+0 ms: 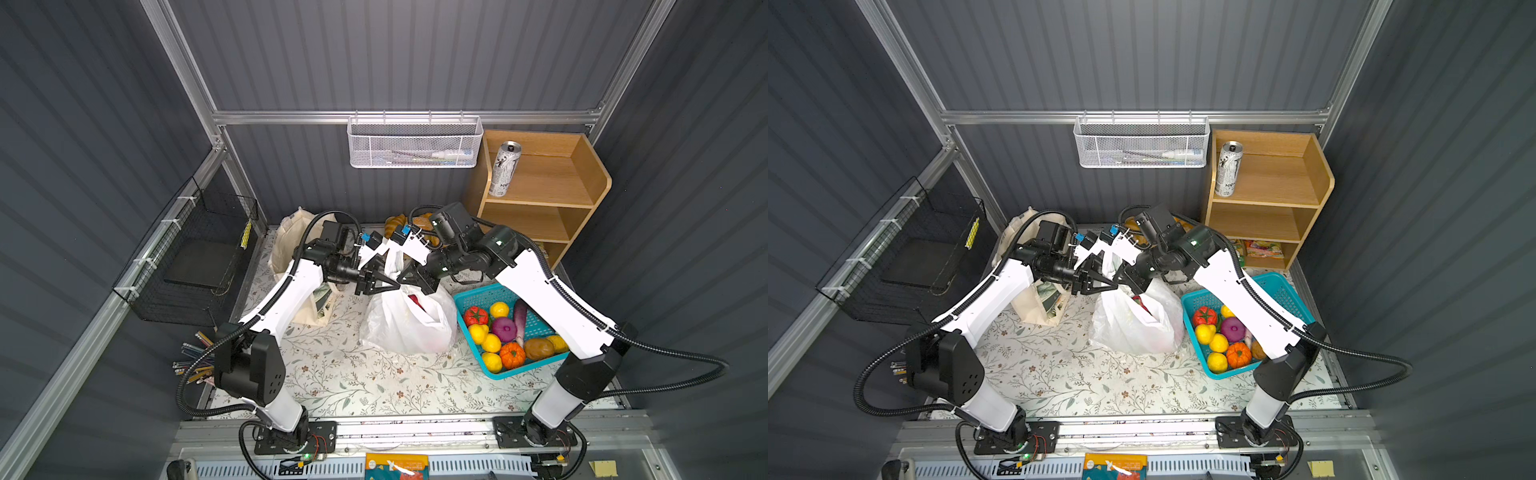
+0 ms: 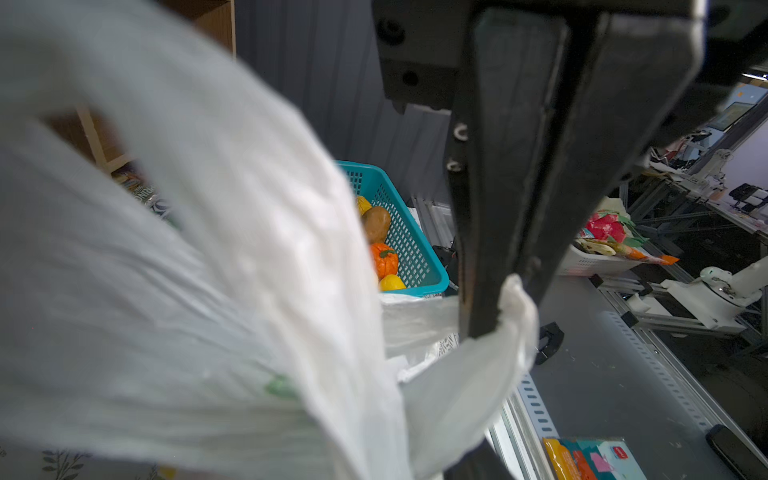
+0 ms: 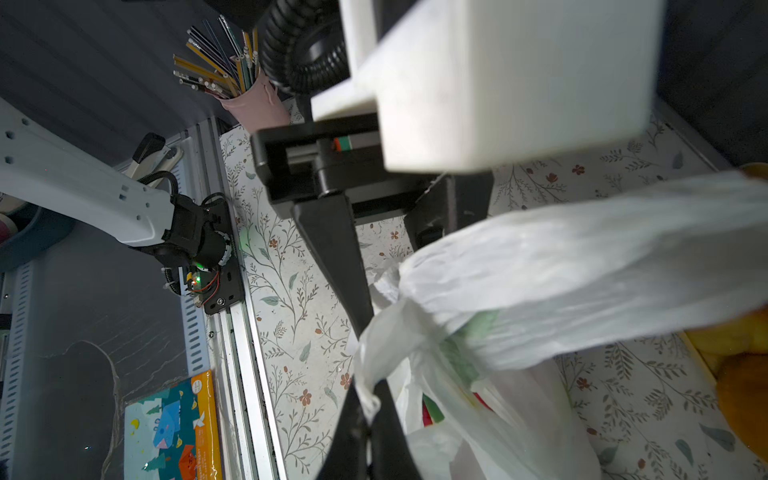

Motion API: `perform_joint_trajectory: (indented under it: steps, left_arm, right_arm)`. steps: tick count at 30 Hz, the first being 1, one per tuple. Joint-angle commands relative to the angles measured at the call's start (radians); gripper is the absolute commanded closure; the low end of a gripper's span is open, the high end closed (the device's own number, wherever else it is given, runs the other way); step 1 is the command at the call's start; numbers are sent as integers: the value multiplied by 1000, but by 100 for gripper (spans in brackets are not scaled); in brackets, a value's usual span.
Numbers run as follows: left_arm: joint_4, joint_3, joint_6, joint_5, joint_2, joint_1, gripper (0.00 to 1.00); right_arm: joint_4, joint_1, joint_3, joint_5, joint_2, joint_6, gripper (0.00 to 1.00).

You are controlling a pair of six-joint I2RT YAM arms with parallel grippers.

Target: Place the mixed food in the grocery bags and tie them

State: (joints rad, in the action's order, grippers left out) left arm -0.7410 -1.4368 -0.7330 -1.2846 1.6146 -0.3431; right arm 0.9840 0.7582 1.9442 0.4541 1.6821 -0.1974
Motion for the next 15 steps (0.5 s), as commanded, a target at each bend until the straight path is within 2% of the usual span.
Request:
perform_joint_trajectory:
  steps: [1,7,9,13,15]
  left_arm:
    - [-23,13,-22,-41,-46,0,58]
    - [74,112,50,-28,-113,-2,57]
    - [219,180,151,0,-163,-8,56]
    - [633,332,457,42,-248,-11,53]
    - [678,338,499,57,-250,-13,52]
  right_arm:
    - [-79,3,-6,48,-9,43,100]
    - [-141,13,-7,89,7,89,100]
    - [-160,18,-17,80,14,99,100]
    - [-189,27,-42,93,22,113,100]
    - [-198,35,-51,101,24,118,100]
